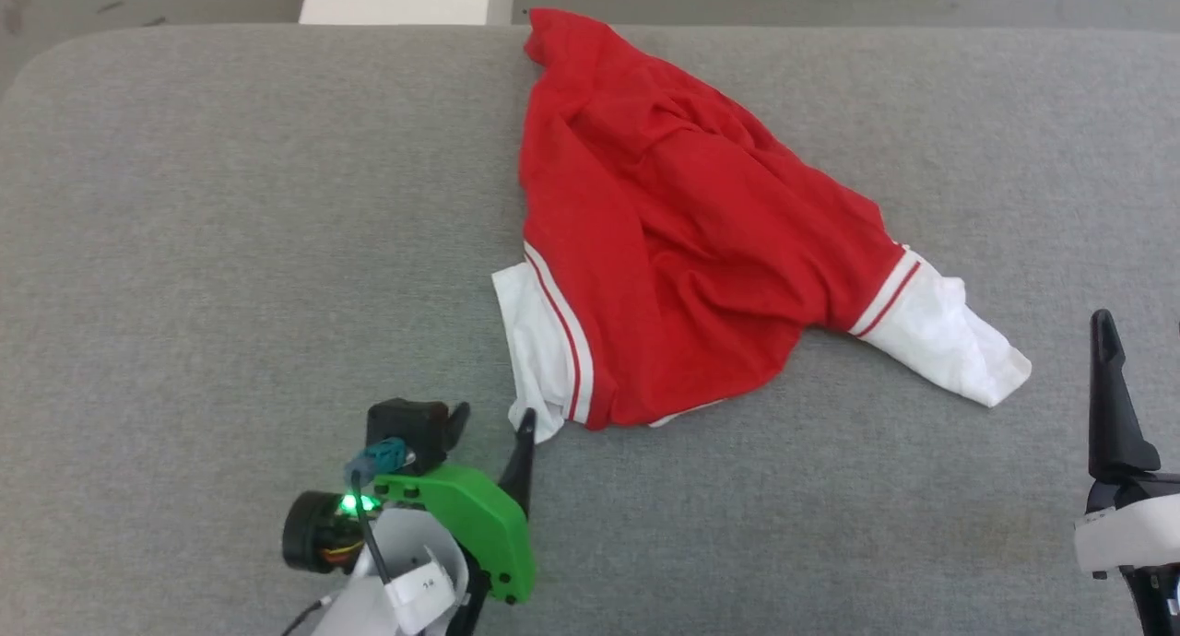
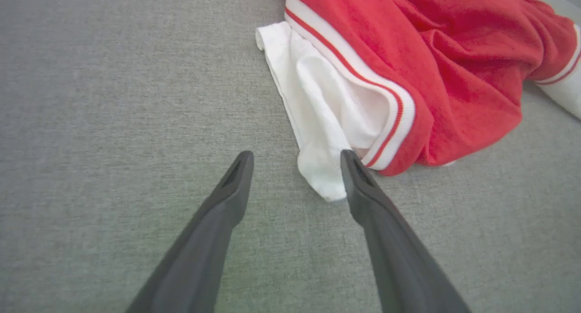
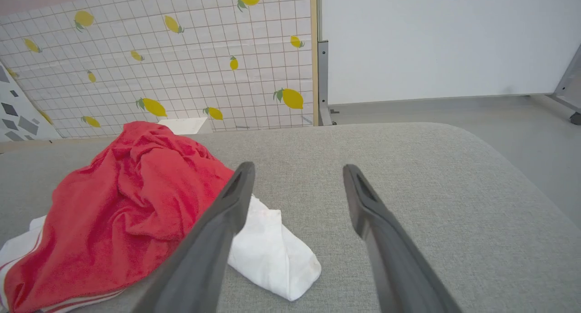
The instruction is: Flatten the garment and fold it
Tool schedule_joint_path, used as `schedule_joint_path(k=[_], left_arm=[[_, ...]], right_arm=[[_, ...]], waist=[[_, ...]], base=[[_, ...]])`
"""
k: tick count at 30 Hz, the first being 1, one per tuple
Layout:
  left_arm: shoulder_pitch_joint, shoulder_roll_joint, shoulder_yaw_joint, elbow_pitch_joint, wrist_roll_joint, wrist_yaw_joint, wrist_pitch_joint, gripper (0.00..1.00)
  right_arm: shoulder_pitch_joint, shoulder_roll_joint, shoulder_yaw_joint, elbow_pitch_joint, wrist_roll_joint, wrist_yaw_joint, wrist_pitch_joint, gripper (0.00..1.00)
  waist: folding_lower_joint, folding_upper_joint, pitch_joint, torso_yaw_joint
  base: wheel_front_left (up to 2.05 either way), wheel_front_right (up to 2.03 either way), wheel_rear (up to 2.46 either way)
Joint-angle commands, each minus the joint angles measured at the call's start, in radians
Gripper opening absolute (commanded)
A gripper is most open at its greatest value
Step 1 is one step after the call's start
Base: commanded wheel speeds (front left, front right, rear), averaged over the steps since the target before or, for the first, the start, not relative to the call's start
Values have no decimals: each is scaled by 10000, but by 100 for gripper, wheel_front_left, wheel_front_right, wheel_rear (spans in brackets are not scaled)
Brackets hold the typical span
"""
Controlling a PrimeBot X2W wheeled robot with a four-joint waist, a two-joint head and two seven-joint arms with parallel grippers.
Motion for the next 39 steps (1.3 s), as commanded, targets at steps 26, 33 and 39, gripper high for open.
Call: schedule_joint_path(k=[26,33,39], left_arm=[[-657,-477,84,1260,-642,111,1,0],[904,-149,1054,-500,-1364,661,-179,0],[2795,397,2389,-1975,-1972,1406,-157,0]], right_arm=[[-326,7,-39,134,-35,-13,27,100],[-86,7,3,289,18,-13,83,100],[240,7,-7,442,102,-13,356,100]], waist=[[0,0,298,-15],[0,0,-240,304],[0,0,-499,537]], base=[[0,0,0],[0,0,0],[0,0,0]])
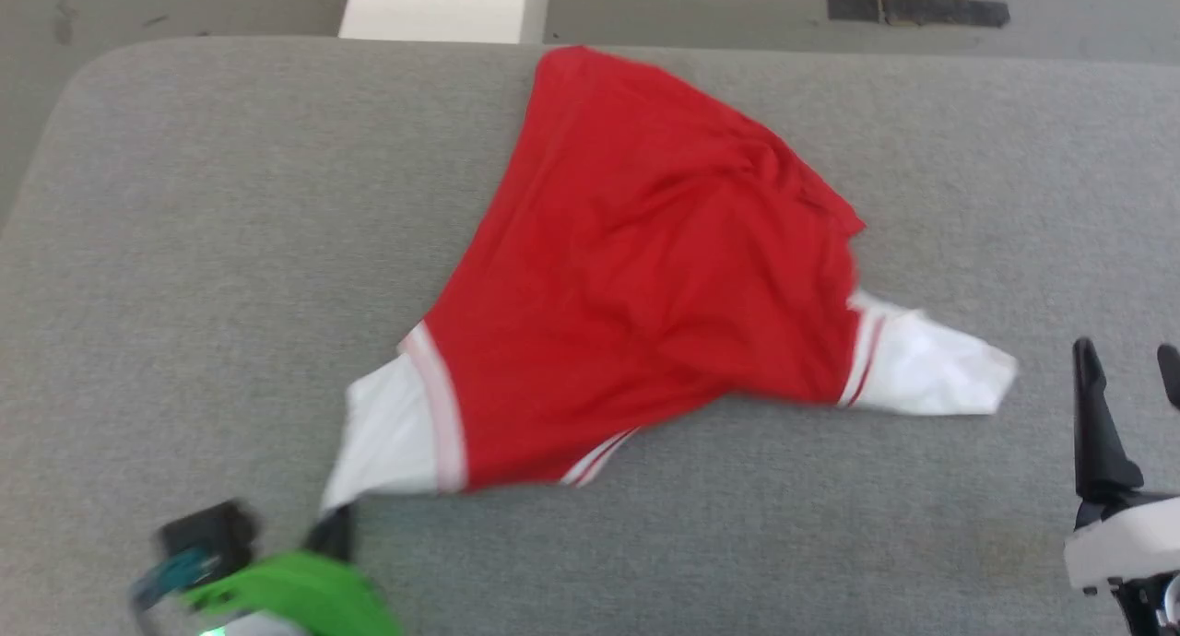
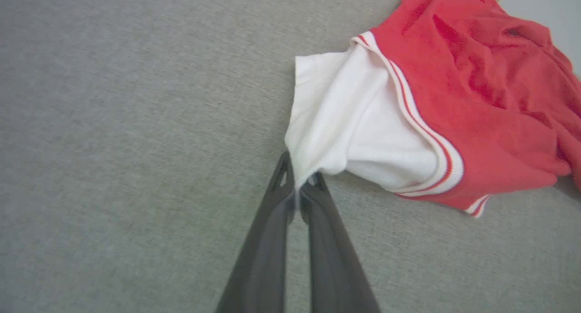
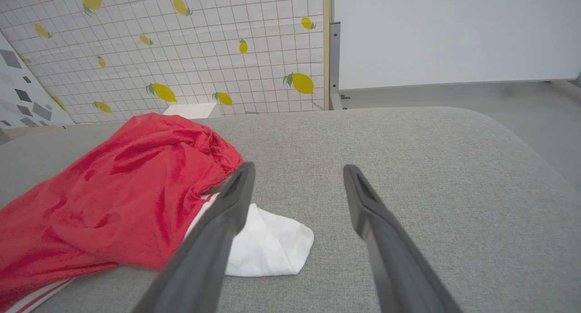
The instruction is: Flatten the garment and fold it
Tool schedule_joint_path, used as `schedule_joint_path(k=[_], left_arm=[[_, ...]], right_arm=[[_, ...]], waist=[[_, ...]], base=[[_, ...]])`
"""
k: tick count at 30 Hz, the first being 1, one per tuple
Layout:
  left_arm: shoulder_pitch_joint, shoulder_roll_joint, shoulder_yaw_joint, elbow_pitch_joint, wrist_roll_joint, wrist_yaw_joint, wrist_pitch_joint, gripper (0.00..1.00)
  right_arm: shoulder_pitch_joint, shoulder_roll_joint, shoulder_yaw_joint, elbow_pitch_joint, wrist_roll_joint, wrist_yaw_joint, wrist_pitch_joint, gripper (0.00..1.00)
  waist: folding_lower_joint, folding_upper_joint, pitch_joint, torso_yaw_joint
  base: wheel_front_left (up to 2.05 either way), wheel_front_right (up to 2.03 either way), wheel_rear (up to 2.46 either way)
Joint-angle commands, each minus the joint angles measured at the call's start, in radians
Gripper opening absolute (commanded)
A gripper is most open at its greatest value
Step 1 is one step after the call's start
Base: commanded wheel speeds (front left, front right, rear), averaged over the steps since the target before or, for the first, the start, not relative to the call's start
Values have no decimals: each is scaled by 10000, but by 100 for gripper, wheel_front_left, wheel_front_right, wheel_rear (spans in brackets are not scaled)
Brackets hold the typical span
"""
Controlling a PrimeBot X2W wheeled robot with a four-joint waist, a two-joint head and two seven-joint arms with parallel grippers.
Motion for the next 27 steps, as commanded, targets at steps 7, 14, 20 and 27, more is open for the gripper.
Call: schedule_joint_path(k=[7,14,20,27], left_arm=[[727,199,653,-904,-289,339,-121,0],[135,98,291,-1042,-112,305,-70,0],[-370,-56,-72,-974,10,216,-70,0],[-702,-139,-332,-803,89,140,-60,0]], right_arm=[[238,5,43,142,-333,-13,800,100],[-344,-817,286,738,-166,-13,2070,100],[-1081,-1687,757,1764,201,-13,2831,100],[-1772,-2116,1244,2903,518,-13,2953,100]], waist=[[0,0,-95,385],[0,0,367,565],[0,0,810,724],[0,0,1058,935]], base=[[0,0,0],[0,0,0],[0,0,0],[0,0,0]])
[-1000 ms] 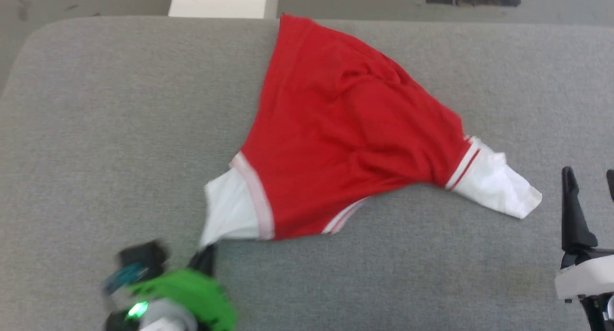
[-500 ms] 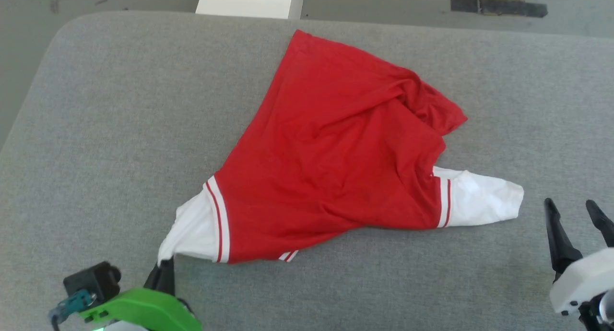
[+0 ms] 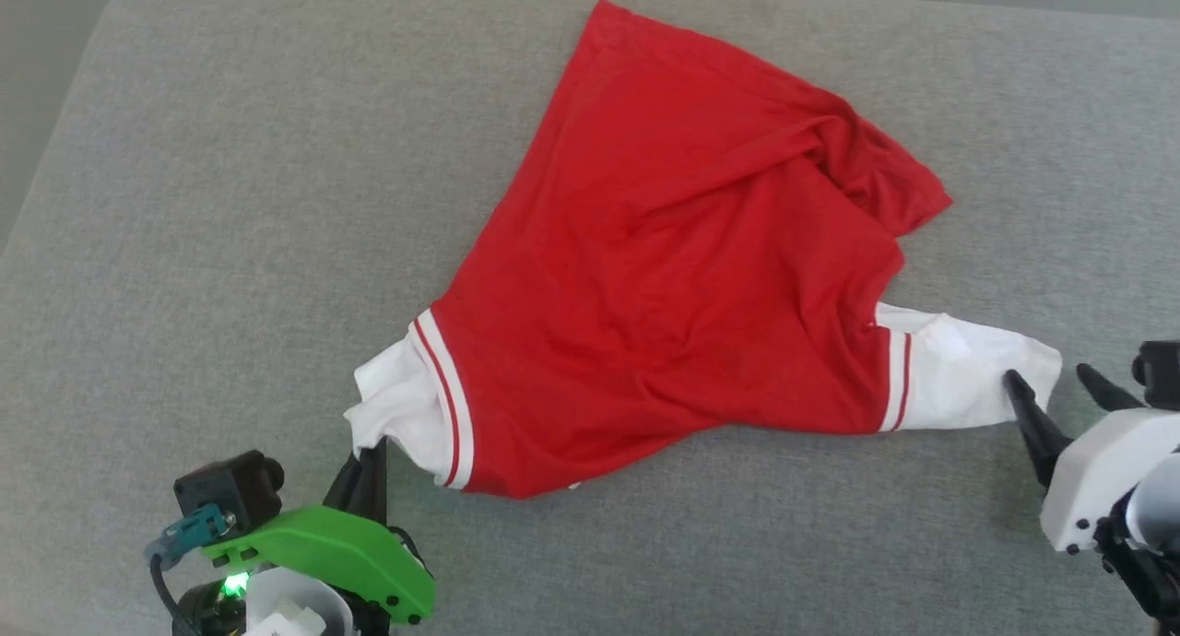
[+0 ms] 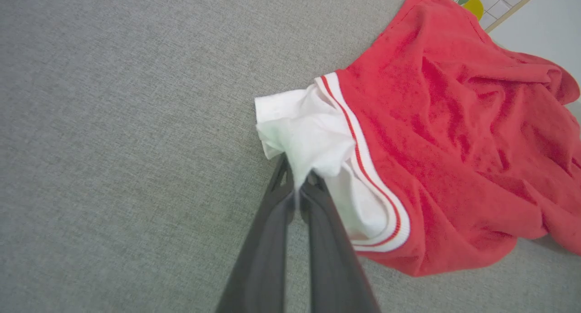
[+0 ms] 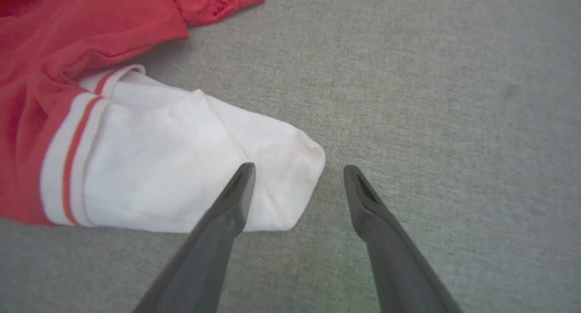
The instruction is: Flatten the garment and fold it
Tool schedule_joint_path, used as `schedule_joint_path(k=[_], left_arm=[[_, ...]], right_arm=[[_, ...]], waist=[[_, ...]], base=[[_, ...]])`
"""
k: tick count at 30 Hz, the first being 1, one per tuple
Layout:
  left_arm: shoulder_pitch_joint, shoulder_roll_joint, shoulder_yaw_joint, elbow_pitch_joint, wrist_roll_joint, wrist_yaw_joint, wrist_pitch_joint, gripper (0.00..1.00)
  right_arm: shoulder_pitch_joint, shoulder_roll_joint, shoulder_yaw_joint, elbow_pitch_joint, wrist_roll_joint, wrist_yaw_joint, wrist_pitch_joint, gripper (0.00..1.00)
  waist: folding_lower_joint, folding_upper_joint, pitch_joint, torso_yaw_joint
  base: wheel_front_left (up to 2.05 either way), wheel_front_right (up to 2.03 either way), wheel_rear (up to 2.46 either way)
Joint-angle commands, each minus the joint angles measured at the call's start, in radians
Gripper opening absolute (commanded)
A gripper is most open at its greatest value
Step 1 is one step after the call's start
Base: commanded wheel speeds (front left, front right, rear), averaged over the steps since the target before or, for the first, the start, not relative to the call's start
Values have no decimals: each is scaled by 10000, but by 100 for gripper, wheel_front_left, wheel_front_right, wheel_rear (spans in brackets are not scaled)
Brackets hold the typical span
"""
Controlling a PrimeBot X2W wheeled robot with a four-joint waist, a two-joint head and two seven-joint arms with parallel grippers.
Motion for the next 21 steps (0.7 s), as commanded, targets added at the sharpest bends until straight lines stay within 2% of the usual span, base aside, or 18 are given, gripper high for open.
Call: schedule_joint_path(k=[1,4,5,6,7,14,21], left_arm=[[-169,-33,-18,45,114,-50,20,0],[-209,-45,-66,82,123,-55,19,0],[-218,-49,-84,96,123,-58,22,0],[-219,-50,-97,106,124,-58,24,0],[-219,-53,-109,119,124,-53,28,0],[-195,-183,-75,72,-54,-114,-145,0],[-791,-228,306,-368,-592,-421,-239,0]], right_arm=[[-212,-8,25,183,77,-13,-68,100],[-390,-67,69,696,109,-13,-93,100],[-431,-71,71,859,114,-13,-70,40],[-469,-37,41,956,147,-13,-93,7],[-517,37,-12,1066,215,-13,-127,0],[-688,353,-348,1118,389,-13,-766,0],[-1291,599,-818,-72,767,-13,-1463,0]], waist=[[0,0,75,88],[0,0,95,155],[0,0,92,179],[0,0,86,191],[0,0,71,201],[0,0,-371,61],[0,0,-1332,-398]], base=[[0,0,0],[0,0,0],[0,0,0],[0,0,0],[0,0,0],[0,0,0],[0,0,0]])
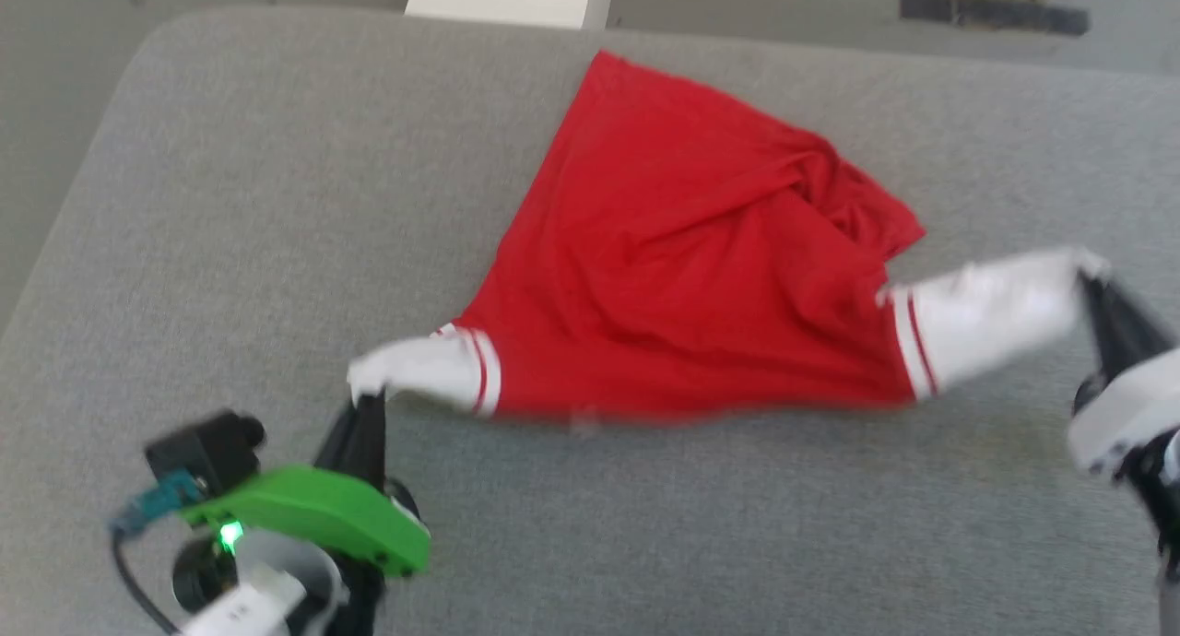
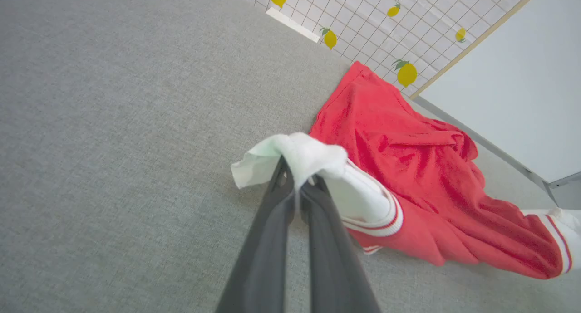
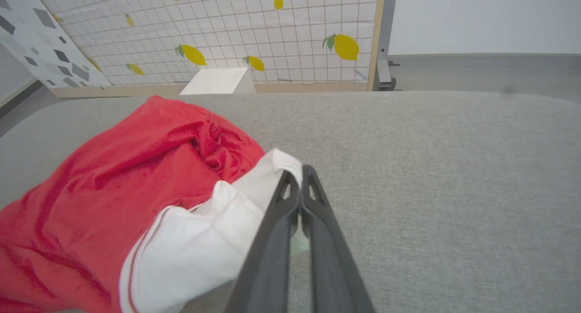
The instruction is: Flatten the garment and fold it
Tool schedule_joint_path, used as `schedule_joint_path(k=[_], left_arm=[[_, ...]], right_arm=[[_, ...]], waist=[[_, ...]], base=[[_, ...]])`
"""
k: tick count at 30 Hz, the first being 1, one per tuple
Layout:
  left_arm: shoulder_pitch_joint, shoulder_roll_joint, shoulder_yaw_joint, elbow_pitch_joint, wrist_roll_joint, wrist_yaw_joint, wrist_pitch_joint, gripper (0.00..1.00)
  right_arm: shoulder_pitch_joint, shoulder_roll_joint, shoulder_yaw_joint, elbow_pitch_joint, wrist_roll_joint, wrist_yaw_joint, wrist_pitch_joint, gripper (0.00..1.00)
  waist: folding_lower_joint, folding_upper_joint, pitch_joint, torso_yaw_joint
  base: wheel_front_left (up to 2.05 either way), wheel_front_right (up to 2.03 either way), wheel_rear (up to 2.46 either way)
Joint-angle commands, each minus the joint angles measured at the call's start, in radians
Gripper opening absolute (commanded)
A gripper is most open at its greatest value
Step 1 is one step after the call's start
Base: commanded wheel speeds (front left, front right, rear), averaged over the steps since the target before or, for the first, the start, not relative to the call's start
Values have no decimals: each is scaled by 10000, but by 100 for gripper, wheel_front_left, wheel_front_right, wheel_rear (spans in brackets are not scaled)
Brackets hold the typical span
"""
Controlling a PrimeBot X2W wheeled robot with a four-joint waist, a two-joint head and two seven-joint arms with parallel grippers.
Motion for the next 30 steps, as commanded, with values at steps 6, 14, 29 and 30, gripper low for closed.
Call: schedule_joint_path(k=[6,14,29,30], left_arm=[[-1864,444,629,-561,-299,-130,410,0],[-5002,937,803,-543,-331,-69,1512,0],[-8917,1171,423,740,-478,560,3841,0],[-9076,1194,356,899,-437,591,3960,0]], right_arm=[[-1710,-224,229,-1626,365,-13,172,0],[-4269,-425,1202,-2385,715,-13,1006,0],[-7142,-407,1916,-1595,872,-13,2594,0],[-7257,-365,1940,-1475,865,-13,2688,0]], waist=[[0,-1,-1226,-853],[0,-1,-1904,-1535],[0,-1,-1716,-2259],[0,-1,-1625,-2296]], base=[[0,0,0],[0,0,0],[0,0,0],[0,0,0]])
